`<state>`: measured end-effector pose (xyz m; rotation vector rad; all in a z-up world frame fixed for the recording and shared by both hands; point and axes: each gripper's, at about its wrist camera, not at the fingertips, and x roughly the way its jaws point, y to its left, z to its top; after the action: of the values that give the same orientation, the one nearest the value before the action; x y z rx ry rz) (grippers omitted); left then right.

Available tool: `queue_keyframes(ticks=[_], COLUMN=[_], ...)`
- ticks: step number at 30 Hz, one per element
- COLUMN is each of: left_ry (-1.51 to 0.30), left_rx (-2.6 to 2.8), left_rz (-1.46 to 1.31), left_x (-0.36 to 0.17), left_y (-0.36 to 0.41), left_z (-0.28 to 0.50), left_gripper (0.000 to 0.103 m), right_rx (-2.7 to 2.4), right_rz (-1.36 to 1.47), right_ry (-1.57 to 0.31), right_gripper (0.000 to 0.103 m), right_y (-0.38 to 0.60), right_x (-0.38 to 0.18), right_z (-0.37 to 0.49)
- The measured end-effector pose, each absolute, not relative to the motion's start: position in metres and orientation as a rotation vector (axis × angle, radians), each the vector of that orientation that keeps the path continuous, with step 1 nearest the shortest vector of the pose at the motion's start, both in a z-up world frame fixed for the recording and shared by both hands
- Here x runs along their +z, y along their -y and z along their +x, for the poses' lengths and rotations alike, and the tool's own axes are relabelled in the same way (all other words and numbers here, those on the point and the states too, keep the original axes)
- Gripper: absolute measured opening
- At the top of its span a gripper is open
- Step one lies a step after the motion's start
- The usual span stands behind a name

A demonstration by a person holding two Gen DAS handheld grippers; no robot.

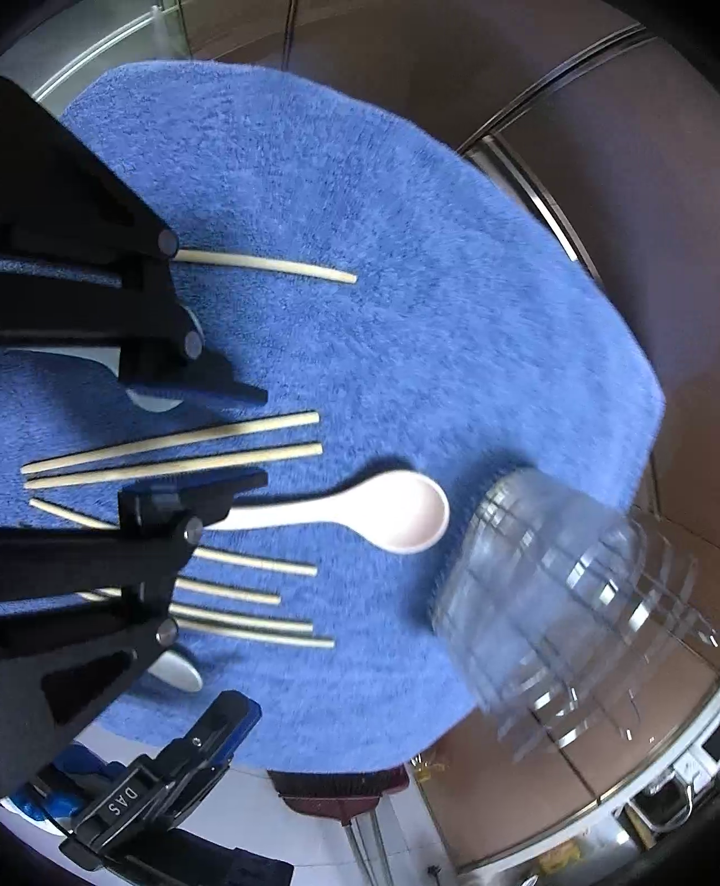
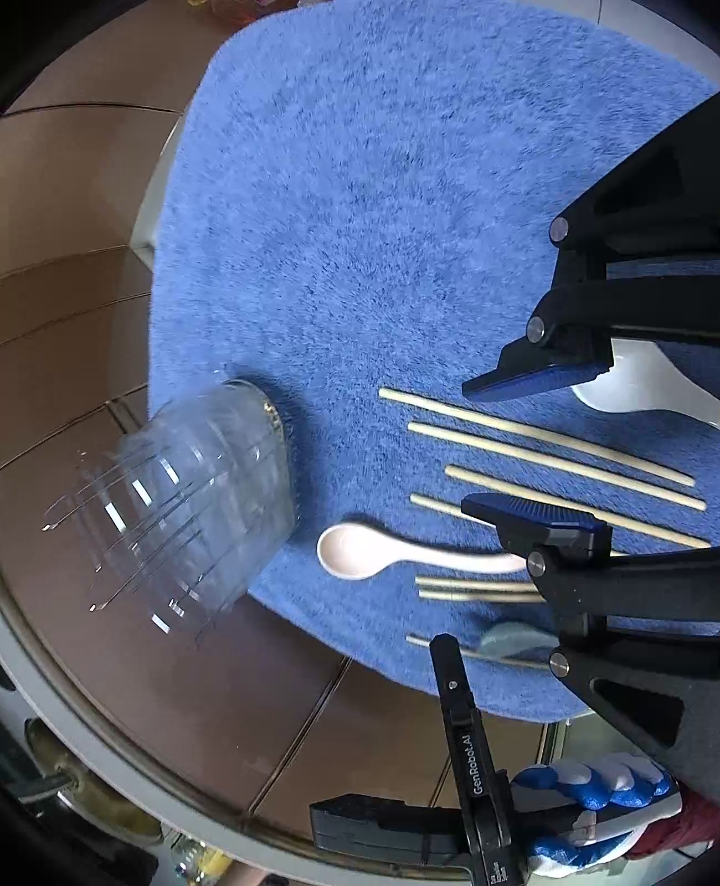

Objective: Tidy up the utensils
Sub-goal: 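Lower the right gripper onto a wooden chopstick and close on it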

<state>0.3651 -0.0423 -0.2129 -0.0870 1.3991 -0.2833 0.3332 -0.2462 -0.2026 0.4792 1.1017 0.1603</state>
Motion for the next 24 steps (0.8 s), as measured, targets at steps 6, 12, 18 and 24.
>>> queue_keyframes(ticks=[6,12,18,24], left_ry=[-1.446,-1.48,-1.494,-1.501], left_rx=[-0.259,-0.24,-0.232,-0.213], left_rz=[-0.078,-0.079,-0.06,-0.029], left_x=[-0.232,-0.247,-0.263,-0.26], left_y=[0.044,0.046,0.054,0.064], left_z=[0.375,0.383,0.39,0.395], left_gripper=[0.012,0.009,0.008,0.006], right_rx=[0.14,0.128,0.113,0.086], right_rz=[0.446,0.419,0.383,0.339], right_ry=[-1.147,-1.19,-1.23,-1.268], right_gripper=[0.026,0.023,0.016,0.012], right_y=[0.245,0.241,0.239,0.23], right_x=[-0.213,-0.224,-0.231,-0.244], right_z=[0.355,0.373,0.387,0.403])
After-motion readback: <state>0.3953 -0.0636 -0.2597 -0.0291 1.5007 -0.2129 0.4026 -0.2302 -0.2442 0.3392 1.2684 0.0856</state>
